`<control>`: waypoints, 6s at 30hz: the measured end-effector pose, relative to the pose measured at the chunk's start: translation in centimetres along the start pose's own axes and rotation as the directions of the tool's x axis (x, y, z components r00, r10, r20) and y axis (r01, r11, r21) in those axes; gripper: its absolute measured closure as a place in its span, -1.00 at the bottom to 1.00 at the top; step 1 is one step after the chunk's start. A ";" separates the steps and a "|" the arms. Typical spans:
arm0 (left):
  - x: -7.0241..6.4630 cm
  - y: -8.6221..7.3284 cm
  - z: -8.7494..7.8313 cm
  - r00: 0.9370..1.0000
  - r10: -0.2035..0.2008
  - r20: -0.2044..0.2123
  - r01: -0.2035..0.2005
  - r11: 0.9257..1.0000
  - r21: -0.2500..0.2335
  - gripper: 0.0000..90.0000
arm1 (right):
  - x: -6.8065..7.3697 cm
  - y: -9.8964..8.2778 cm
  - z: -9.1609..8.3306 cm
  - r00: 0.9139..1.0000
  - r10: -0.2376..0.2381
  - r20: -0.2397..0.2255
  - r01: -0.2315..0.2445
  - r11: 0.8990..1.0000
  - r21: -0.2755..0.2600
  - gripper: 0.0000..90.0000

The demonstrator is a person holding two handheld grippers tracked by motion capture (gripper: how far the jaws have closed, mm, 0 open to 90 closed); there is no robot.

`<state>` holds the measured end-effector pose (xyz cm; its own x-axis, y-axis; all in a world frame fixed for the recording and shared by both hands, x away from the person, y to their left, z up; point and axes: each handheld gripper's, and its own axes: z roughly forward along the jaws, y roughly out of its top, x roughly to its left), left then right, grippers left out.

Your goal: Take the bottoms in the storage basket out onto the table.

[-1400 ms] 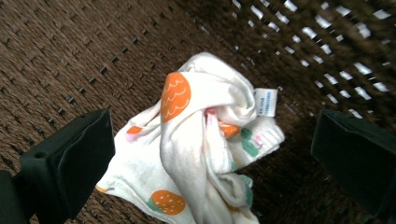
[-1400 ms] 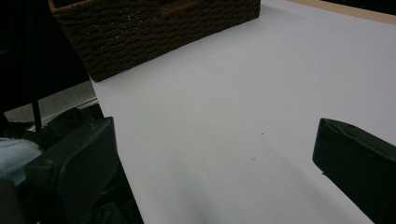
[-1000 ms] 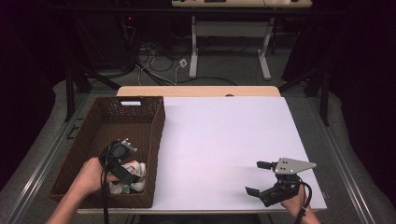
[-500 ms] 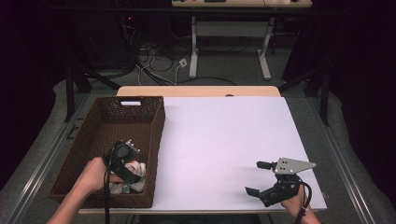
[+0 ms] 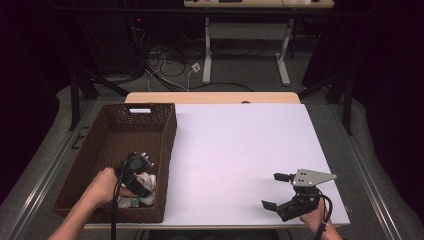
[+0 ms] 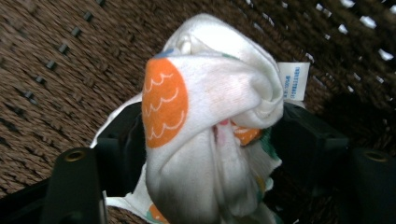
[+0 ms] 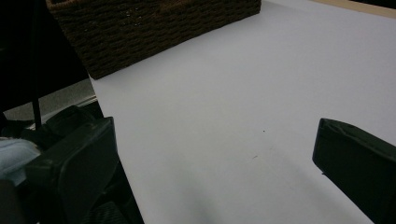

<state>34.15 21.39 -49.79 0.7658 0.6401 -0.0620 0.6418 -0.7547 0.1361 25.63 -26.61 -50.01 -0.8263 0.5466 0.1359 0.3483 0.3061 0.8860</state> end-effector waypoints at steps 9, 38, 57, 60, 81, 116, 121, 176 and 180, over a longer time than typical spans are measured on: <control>0.4 0.1 1.0 0.998 -0.014 0.064 0.011 0.999 0.035 -0.03 | 0.0 0.0 0.0 1.000 0.006 -0.001 -0.006 1.000 -0.002 -1.00; 0.3 0.2 -2.0 0.992 0.119 0.028 -0.119 0.993 -0.017 0.49 | 0.0 0.0 -0.2 1.000 0.004 -0.002 -0.004 1.000 0.002 -1.00; 0.6 1.4 -4.5 0.951 0.295 -0.087 -0.298 0.954 -0.023 0.50 | -0.1 -0.1 -0.3 1.000 0.004 -0.004 -0.004 1.000 0.002 -1.00; 0.7 1.4 -4.8 0.948 0.304 -0.097 -0.307 0.951 -0.019 0.50 | -0.1 -0.1 -0.3 1.000 0.004 -0.002 -0.004 1.000 0.002 -1.00; 1.6 2.0 -6.3 0.926 0.341 -0.165 -0.351 0.936 -0.038 0.50 | -0.1 -0.1 -0.2 1.000 0.002 -0.002 -0.002 1.000 0.003 -1.00; 2.3 3.8 -9.4 0.887 0.391 -0.246 -0.405 0.915 -0.003 0.49 | -0.2 -0.2 -0.3 1.000 0.004 0.004 -0.004 1.000 0.015 -1.00; 2.3 4.1 -9.7 0.881 0.396 -0.258 -0.411 0.912 -0.003 0.49 | -0.2 -0.2 -0.3 1.000 0.003 0.004 -0.003 1.000 0.014 -1.00; 0.5 8.1 -14.0 0.835 0.453 -0.314 -0.486 0.874 -0.031 0.49 | -0.2 -0.3 -0.2 1.000 -0.001 -0.003 0.001 1.000 0.028 -1.00; 0.3 8.3 -14.2 0.834 0.456 -0.310 -0.488 0.872 -0.030 0.49 | -0.1 -0.3 -0.3 1.000 0.003 0.000 -0.003 1.000 0.026 -1.00</control>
<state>39.15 17.34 -34.69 0.9189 0.2348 0.3170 0.1852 -0.9663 0.1790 25.53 -26.95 -50.13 -0.8250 0.5479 0.1385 0.3622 0.3244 0.8738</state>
